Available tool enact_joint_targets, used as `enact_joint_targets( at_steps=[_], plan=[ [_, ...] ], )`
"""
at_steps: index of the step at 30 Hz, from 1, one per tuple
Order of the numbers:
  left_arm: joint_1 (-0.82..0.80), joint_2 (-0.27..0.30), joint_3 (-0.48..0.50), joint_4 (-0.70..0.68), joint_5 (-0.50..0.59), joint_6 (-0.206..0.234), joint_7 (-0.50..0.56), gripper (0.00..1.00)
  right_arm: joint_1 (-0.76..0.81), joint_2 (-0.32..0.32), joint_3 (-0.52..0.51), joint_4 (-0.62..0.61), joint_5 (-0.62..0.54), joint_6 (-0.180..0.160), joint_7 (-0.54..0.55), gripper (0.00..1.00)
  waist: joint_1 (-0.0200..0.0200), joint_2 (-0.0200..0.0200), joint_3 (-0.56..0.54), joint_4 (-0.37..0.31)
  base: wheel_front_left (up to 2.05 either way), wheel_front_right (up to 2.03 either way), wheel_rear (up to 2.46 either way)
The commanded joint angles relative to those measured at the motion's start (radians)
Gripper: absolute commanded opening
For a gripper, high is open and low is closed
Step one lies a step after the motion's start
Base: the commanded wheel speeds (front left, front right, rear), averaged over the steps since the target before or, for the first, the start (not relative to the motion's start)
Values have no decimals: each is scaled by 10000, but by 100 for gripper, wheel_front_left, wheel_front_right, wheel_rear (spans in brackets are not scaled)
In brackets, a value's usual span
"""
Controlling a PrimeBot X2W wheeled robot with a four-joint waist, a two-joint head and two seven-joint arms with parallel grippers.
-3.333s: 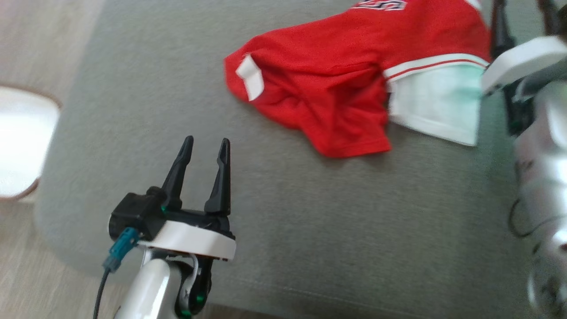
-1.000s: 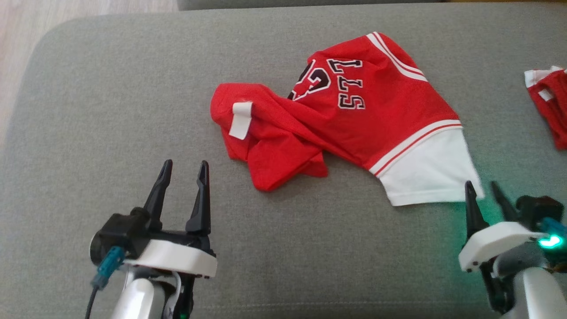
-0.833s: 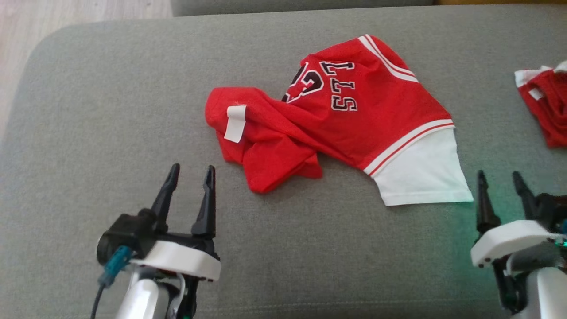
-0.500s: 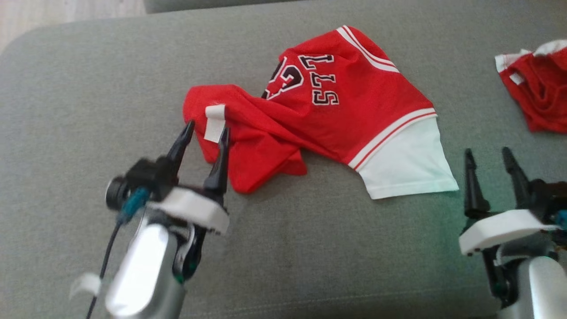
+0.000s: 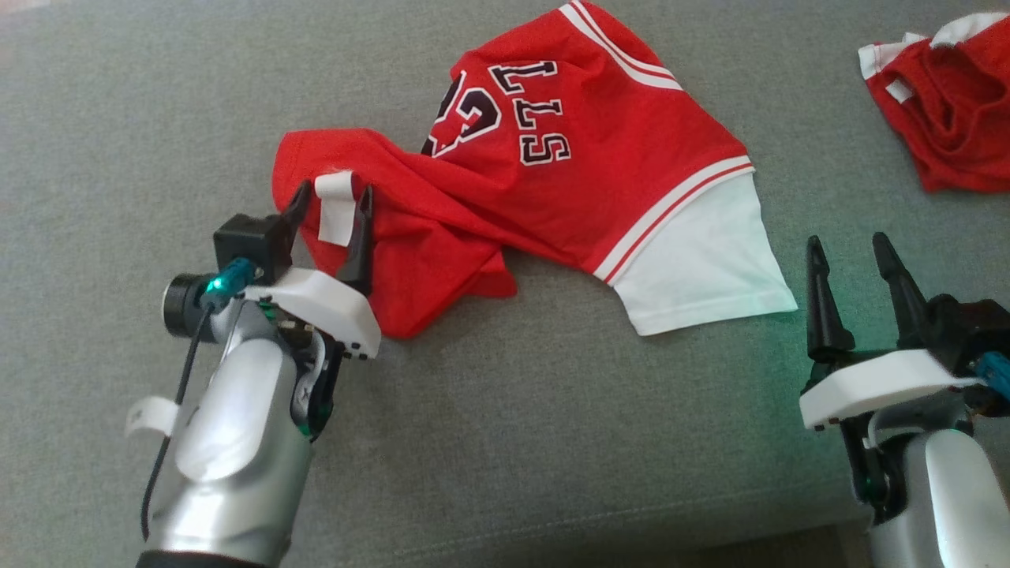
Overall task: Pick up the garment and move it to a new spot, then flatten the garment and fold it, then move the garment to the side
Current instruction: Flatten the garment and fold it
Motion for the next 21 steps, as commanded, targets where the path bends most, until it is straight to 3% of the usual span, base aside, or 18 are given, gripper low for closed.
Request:
enact_joint_targets(
  at_steps=[1, 3, 4, 6, 7, 14, 21],
  plan=[
    [-450, 208, 382, -207, 46, 74, -134, 100, -261, -52, 259, -295, 67, 65, -130, 100, 0, 0, 43, -34, 0, 0, 0],
    [-599, 206, 402, 47, 5, 65, -212, 100, -302, -52, 279, -239, 86, 65, -176, 100, 0, 0, 90, -59, 0, 0, 0],
    [-666, 201, 419, 126, -32, 49, -272, 90, -323, -52, 291, -214, 97, 65, -196, 100, 0, 0, 107, -69, 0, 0, 0],
    [-785, 189, 450, 199, -91, 27, -405, 25, -349, -52, 301, -163, 118, 65, -238, 100, 0, 0, 127, -74, 0, 0, 0],
    [-829, 183, 456, 206, -106, 19, -464, 0, -355, -52, 298, -140, 131, 65, -259, 100, 0, 0, 128, -67, 0, 0, 0],
    [-856, 159, 409, 57, -111, -58, -642, 0, -358, -51, 215, 7, 163, 65, -386, 100, 0, 0, 17, 121, 0, 0, 0],
    [-497, 305, 716, -1846, -16, -78, -674, 0, -302, -51, 103, 25, 122, 65, -421, 100, 0, 0, -248, 644, 0, 0, 0]
  ],
)
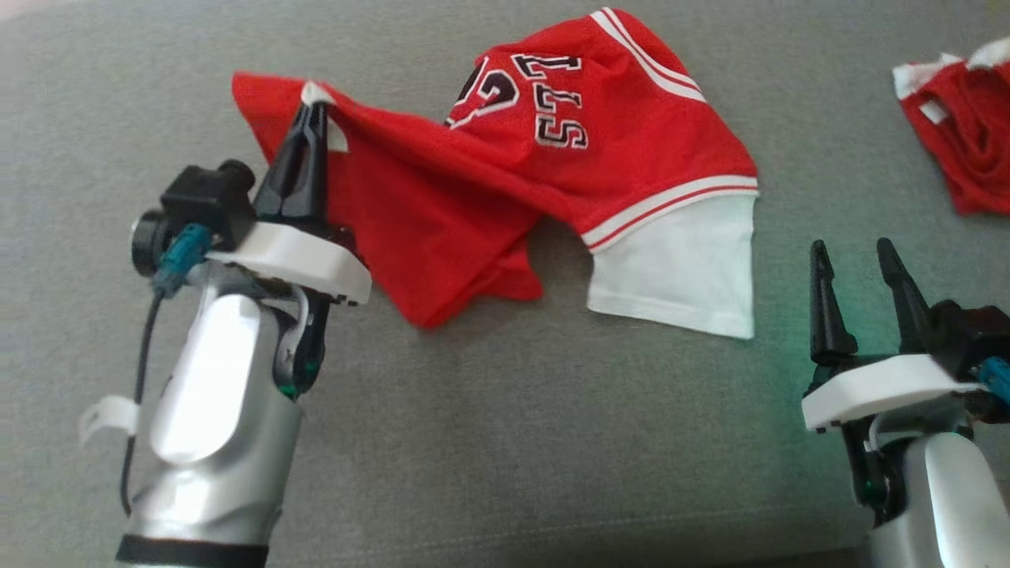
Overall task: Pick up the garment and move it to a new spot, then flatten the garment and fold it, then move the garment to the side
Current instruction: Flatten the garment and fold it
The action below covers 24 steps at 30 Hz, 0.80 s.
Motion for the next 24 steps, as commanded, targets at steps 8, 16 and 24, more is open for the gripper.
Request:
enact_joint_targets(
  at_steps=[8, 16, 24],
  plan=[
    [1217, 550, 265, -2103, 241, -271, -120, 0, -157, -51, 282, -288, 18, 65, -46, 100, 0, 0, -480, 688, 0, 0, 0],
    [3862, 286, -374, -2795, -154, -193, -99, 0, 97, -51, 225, -337, 9, 65, 0, 100, 0, 0, -589, 1044, 0, 0, 0],
    [4598, 95, -768, -1738, -580, -117, -99, 0, 88, -51, 430, -477, 12, 65, 95, 100, 0, 0, -349, 1203, 0, 0, 0]
  ],
)
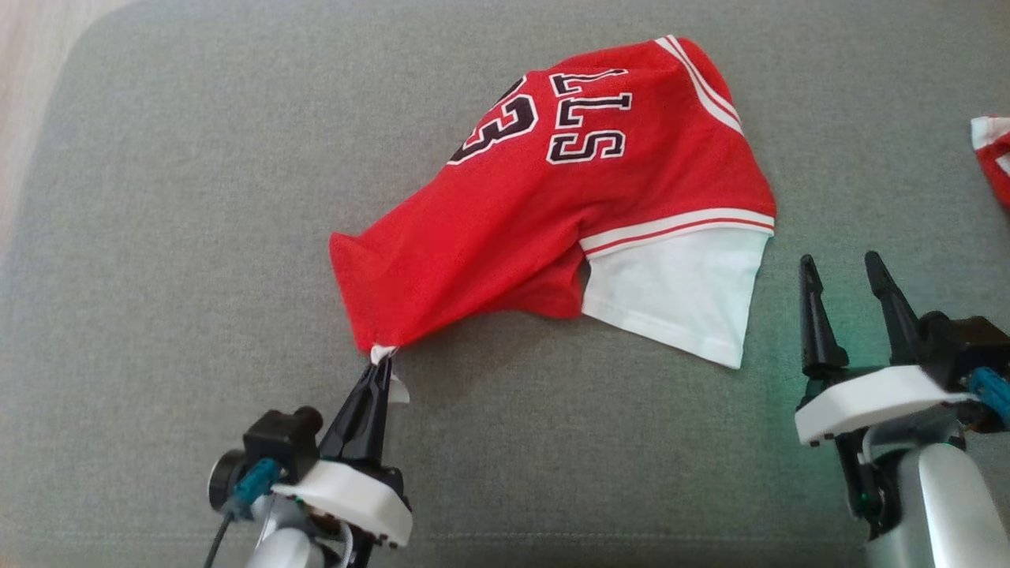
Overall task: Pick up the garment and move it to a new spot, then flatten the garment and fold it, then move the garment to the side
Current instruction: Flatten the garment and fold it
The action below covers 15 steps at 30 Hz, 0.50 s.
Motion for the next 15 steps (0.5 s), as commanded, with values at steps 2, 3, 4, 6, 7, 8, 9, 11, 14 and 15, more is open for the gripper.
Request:
enact_joint_targets(
  at_steps=[2, 3, 4, 6, 7, 8, 9, 11, 14, 15],
  plan=[
    [-323, -11, 237, -4, -65, 28, -41, 0, -172, -51, 314, -441, 11, 65, -15, 100, 0, 0, 138, 13, 0, 0, 0],
    [-356, -22, 191, 122, -68, 10, -44, 0, -169, -51, 329, -451, 9, 65, -13, 100, 0, 0, 183, 16, 0, 0, 0],
    [-388, -34, 133, 234, -64, -9, -46, 0, -167, -51, 334, -458, 4, 65, -14, 100, 0, 0, 230, 18, 0, 0, 0],
    [-427, -62, -42, 435, -61, -70, -51, 0, -165, -51, 326, -443, -15, 65, -16, 100, 0, 0, 284, 21, 0, 0, 0],
    [-439, -77, -154, 531, -60, -104, -52, 0, -167, -51, 321, -436, -22, 65, -19, 100, 0, 0, 302, 21, 0, 0, 0],
    [-452, -91, -276, 627, -60, -142, -54, 0, -171, -51, 315, -427, -28, 65, -19, 100, 0, 0, 313, 22, 0, 0, 0],
    [-468, -103, -404, 725, -55, -176, -55, 0, -177, -51, 310, -413, -35, 65, -17, 100, 0, 0, 313, 23, 0, 0, 0],
    [-518, -124, -621, 863, -75, -234, -57, 0, -193, -51, 305, -388, -45, 65, -4, 100, 0, 0, 289, 28, 0, 0, 0],
    [-615, -146, -872, 945, -134, -282, -58, 43, -210, -51, 322, -356, -43, 65, 12, 100, 0, 0, 237, 33, 0, 0, 0],
    [-648, -151, -919, 893, -164, -295, -58, 99, -216, -51, 331, -347, -37, 65, 15, 100, 0, 0, 227, 32, 0, 0, 0]
  ],
)
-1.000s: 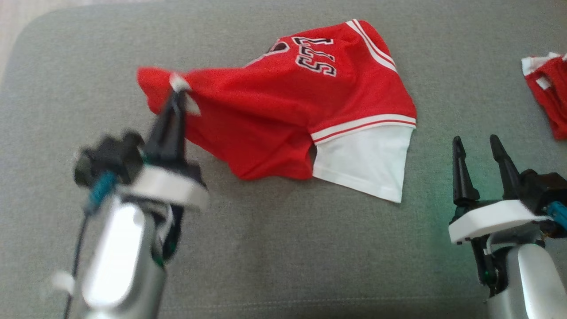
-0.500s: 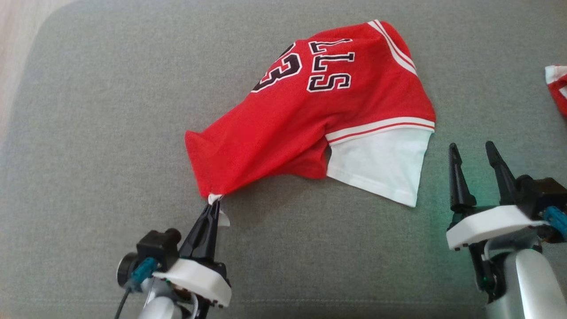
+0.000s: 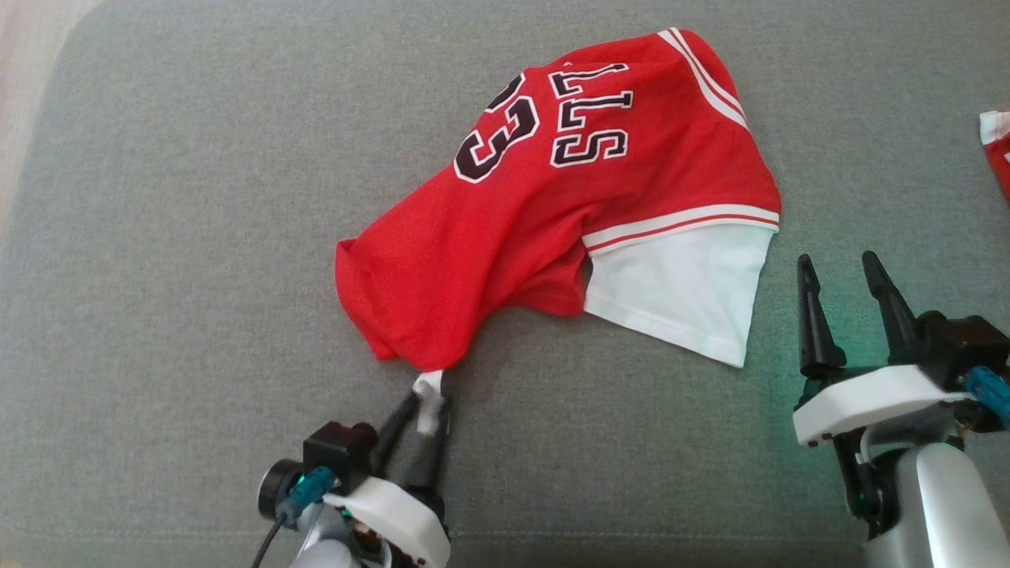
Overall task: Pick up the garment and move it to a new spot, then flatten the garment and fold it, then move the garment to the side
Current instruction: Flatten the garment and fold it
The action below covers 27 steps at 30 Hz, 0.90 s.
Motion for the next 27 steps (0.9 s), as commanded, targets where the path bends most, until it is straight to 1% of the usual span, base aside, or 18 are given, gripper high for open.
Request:
enact_joint_targets(
  at_steps=[1, 6, 10, 13, 15, 19, 27],
  plan=[
    [-373, -43, 196, -342, -123, -32, -58, 100, -208, -51, 258, -293, -16, 65, 3, 100, 0, 0, -11, -1, 0, 0, 0],
    [-267, -50, 459, -1032, -141, -13, -59, 100, -147, -51, 193, -244, 48, 65, -30, 100, 0, 0, -57, 77, 0, 0, 0],
    [148, 1, 1032, -1597, -161, 79, -60, 100, -156, -51, 105, -220, 69, 65, -69, 100, 0, 0, -84, 151, 0, 0, 0],
    [445, 86, 1445, -1702, -199, 136, -60, 100, -179, -51, 98, -223, 99, 65, -90, 100, 0, 0, -95, 178, 0, 0, 0],
    [482, 100, 1637, -1615, -212, 148, -60, 100, -194, -51, 109, -235, 116, 65, -94, 100, 0, 0, -75, 184, 0, 0, 0],
    [145, 84, 1772, -980, -211, 107, -60, 100, -251, -51, 177, -234, 132, 65, -101, 100, 0, 0, 4, 142, 0, 0, 0],
    [-743, 20, 1898, 122, -167, 31, -60, 100, -350, -51, 199, -296, 88, 65, -62, 100, 0, 0, 218, -191, 0, 0, 0]
  ],
)
